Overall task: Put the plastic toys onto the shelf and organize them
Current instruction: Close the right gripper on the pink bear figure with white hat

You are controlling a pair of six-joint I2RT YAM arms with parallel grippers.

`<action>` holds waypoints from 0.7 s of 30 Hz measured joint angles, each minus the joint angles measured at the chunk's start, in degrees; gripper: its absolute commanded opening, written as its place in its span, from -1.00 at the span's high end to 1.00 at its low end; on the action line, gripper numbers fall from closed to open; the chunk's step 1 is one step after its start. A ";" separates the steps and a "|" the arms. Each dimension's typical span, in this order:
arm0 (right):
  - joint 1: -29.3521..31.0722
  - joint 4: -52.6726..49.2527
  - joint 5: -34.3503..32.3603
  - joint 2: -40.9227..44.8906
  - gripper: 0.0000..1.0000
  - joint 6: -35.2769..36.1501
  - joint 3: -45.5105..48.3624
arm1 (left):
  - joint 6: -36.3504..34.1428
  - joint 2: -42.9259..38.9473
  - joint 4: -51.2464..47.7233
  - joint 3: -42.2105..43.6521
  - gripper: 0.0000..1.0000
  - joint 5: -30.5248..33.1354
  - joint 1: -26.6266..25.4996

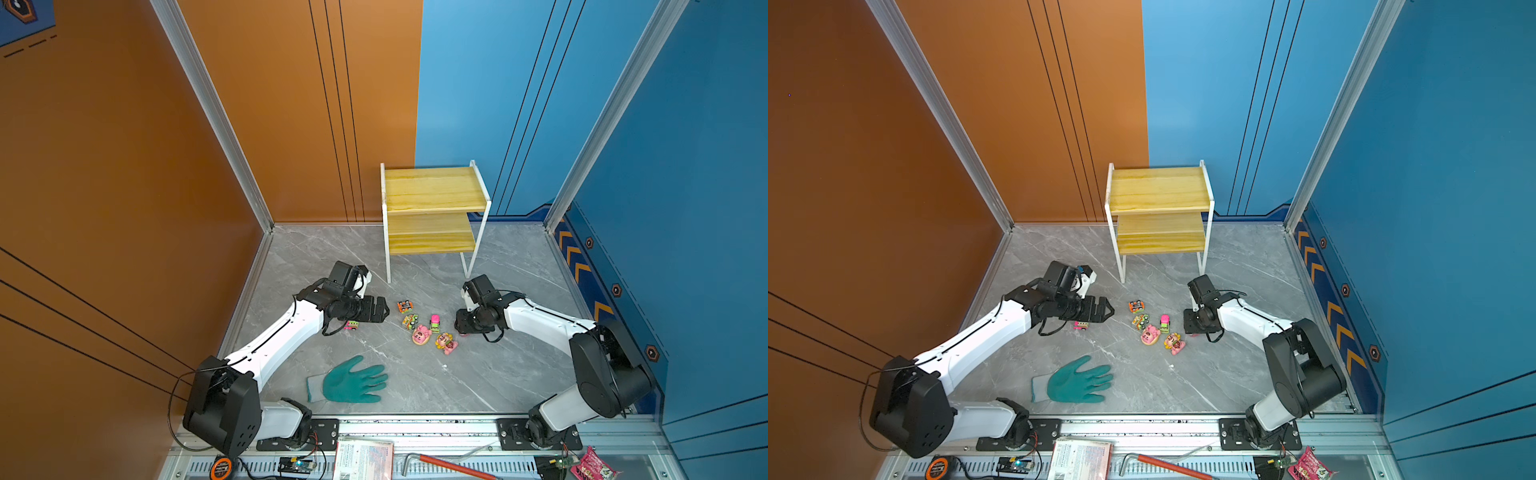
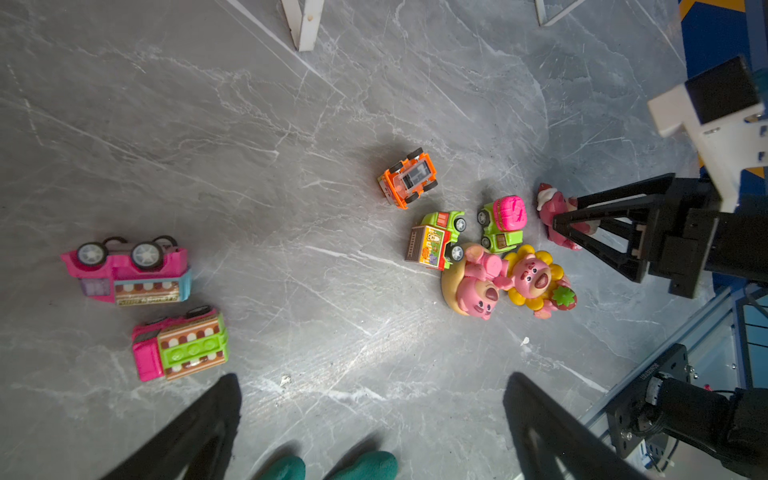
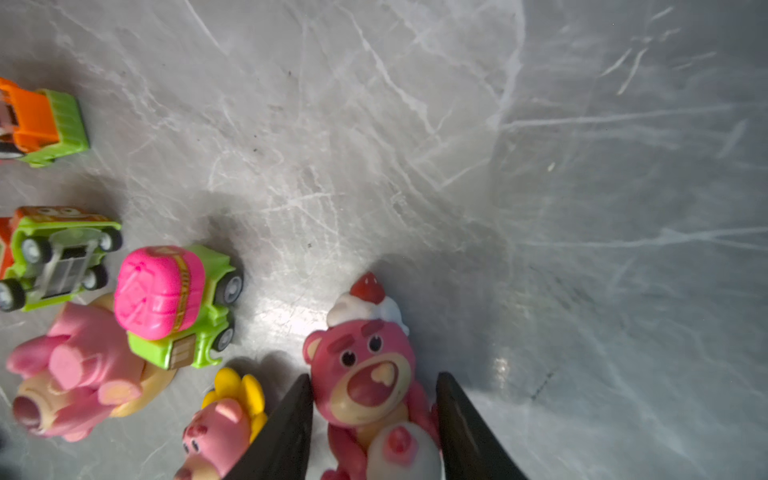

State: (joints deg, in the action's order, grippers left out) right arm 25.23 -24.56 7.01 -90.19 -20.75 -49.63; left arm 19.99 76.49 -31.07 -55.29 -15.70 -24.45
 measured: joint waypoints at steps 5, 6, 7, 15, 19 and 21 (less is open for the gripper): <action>0.07 -1.01 -2.03 -2.43 0.04 1.22 -2.86 | 0.00 0.00 0.02 0.00 -1.00 0.00 0.00; 0.07 -1.31 -2.43 -2.84 0.08 1.53 -3.65 | -0.02 0.00 0.02 0.00 -1.00 0.00 0.00; 0.07 -1.53 -2.64 -3.28 0.14 1.88 -4.42 | 0.00 0.00 0.00 -0.07 -1.00 0.00 0.00; -0.46 -2.03 -2.75 -5.20 0.32 3.41 -6.19 | -0.02 0.07 0.02 -1.22 -1.00 0.00 0.00; -0.50 -2.05 -2.73 -5.18 0.18 4.00 -6.19 | -0.02 0.24 0.07 -1.64 -1.00 0.00 0.00; -0.50 -2.29 -2.73 -5.18 0.14 4.31 -6.19 | -0.02 0.26 0.11 -1.75 -1.00 0.00 0.00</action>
State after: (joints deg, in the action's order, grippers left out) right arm 24.73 -26.85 4.27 -95.37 -16.45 -55.81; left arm 19.97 76.75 -30.96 -57.04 -15.70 -24.45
